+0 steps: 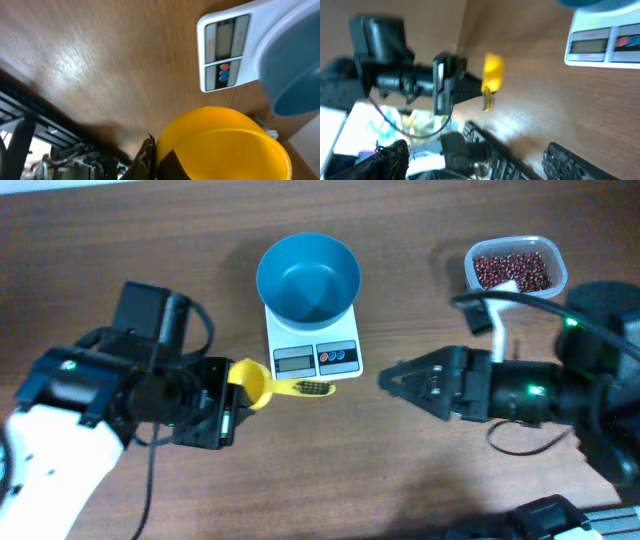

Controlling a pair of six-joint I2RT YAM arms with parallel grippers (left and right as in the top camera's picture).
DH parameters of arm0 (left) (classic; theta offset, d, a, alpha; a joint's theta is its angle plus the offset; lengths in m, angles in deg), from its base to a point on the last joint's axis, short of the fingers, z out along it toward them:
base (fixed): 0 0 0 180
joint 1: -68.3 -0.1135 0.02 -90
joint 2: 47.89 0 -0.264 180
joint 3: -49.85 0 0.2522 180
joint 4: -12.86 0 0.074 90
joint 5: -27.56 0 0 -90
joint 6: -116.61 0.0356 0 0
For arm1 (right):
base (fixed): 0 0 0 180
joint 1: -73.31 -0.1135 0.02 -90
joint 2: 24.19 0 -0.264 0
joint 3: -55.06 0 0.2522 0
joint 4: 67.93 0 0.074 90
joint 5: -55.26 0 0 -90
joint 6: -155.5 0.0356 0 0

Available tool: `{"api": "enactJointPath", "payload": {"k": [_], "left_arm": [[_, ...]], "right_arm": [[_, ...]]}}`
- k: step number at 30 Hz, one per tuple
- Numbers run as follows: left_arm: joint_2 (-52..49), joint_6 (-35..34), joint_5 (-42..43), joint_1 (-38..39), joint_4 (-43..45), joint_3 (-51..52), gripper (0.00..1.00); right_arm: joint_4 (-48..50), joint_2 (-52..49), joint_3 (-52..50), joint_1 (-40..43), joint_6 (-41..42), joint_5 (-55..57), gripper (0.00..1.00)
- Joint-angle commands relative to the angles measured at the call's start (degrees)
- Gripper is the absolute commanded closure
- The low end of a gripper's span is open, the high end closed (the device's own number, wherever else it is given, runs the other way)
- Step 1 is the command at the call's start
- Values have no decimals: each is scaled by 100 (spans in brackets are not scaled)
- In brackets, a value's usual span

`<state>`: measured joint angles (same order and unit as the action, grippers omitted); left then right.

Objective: Scoop item into bowl and weigh 50g on scale
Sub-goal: 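Move the right gripper toward the scoop handle held by the left, then grasp the scoop handle with the right gripper, release with the left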

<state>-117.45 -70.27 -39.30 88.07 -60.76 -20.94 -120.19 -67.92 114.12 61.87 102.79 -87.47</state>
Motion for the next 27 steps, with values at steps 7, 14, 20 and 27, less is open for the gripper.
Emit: {"api": "enactJointPath", "payload": {"k": [7,14,20,27], "left_arm": [[-492,-420,732,236,688,-70,100],[-492,-369,730,236,686,-70,100],[-492,-245,706,236,684,-70,100],[-492,92,708,236,686,-70,100]], "right_arm": [[1440,-1233,-9,-1751,525,1357,32],[2319,-2061,-9,-2225,1003,1897,50],[2529,-2098,-9,-2229,1276,1759,71],[2522,-2100,-9,-2229,1272,1025,83]]}}
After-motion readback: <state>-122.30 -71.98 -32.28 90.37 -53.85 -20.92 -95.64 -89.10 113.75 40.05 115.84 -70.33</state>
